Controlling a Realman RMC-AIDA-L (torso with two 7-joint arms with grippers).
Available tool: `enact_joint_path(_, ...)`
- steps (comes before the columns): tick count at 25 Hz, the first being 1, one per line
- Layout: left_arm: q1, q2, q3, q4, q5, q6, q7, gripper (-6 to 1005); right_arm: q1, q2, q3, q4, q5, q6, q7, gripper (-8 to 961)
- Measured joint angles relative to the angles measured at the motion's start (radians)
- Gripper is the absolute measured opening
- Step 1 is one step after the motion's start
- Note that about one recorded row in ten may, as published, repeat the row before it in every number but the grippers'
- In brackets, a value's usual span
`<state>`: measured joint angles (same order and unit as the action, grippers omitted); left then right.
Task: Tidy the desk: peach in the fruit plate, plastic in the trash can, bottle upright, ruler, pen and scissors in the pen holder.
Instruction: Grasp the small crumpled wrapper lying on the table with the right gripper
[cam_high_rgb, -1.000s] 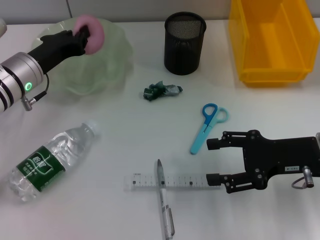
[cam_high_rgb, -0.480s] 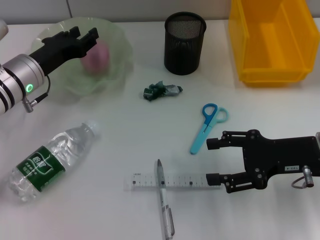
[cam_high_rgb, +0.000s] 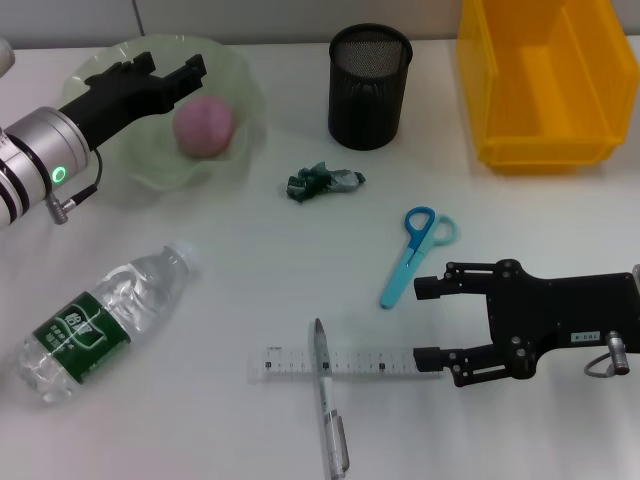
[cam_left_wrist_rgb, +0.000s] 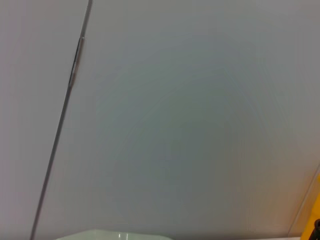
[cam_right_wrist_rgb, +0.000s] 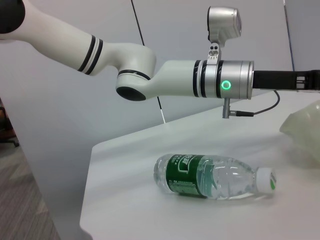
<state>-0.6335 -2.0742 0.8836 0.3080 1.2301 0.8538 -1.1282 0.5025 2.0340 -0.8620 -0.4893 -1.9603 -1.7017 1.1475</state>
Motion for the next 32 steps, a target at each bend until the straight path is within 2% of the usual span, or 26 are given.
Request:
enact_joint_path(5,0.014,0.003,0.0,0.007,0.001,0.079,-0.021,801,-0.001,0.0,0.0,0.0,0.002,-0.001,0.0,824)
enact_joint_path(6,0.03,0.008,0.001,0.013,0.009,0.181,-0.05,801,-0.001,-0.002,0.0,0.0,0.005,-0.006,0.0,824)
enact_joint_path(7,0.03,0.008,0.001,0.013,0.009,0.181,-0.05,801,-0.001,-0.002,0.0,0.0,0.005,-0.006,0.0,824)
enact_joint_path(8,0.055,0.014,0.006,0.033,0.032,0.325,-0.075,800,-0.001,-0.003,0.001,0.0,0.006,-0.008,0.0,824)
enact_joint_path(9,0.055,0.014,0.006,0.033,0.032,0.325,-0.075,800,-0.001,-0.004,0.001,0.0,0.007,-0.01,0.0,824)
enact_joint_path(16,0.154,0.022,0.026,0.158,0.217,0.754,-0.13,799,0.012,-0.016,0.003,-0.002,0.009,-0.012,0.021,823)
enact_joint_path(20,0.17,0.036,0.026,0.169,0.31,0.831,-0.117,799,0.017,-0.019,0.003,-0.003,0.009,-0.015,0.028,824)
enact_joint_path(21,0.173,0.049,0.026,0.17,0.37,0.865,-0.102,799,0.02,-0.021,0.003,-0.003,0.009,-0.018,0.029,824)
enact_joint_path(25,0.174,0.063,0.026,0.17,0.456,0.895,-0.082,798,0.021,-0.023,0.004,-0.006,0.009,-0.02,0.029,824)
enact_joint_path(28,0.176,0.065,0.026,0.17,0.527,0.897,-0.059,798,0.022,-0.024,0.005,-0.011,0.009,-0.022,0.029,824)
enact_joint_path(32,0.181,0.062,0.021,0.171,0.552,0.894,-0.036,797,0.022,-0.024,0.013,-0.011,0.009,-0.022,0.032,823)
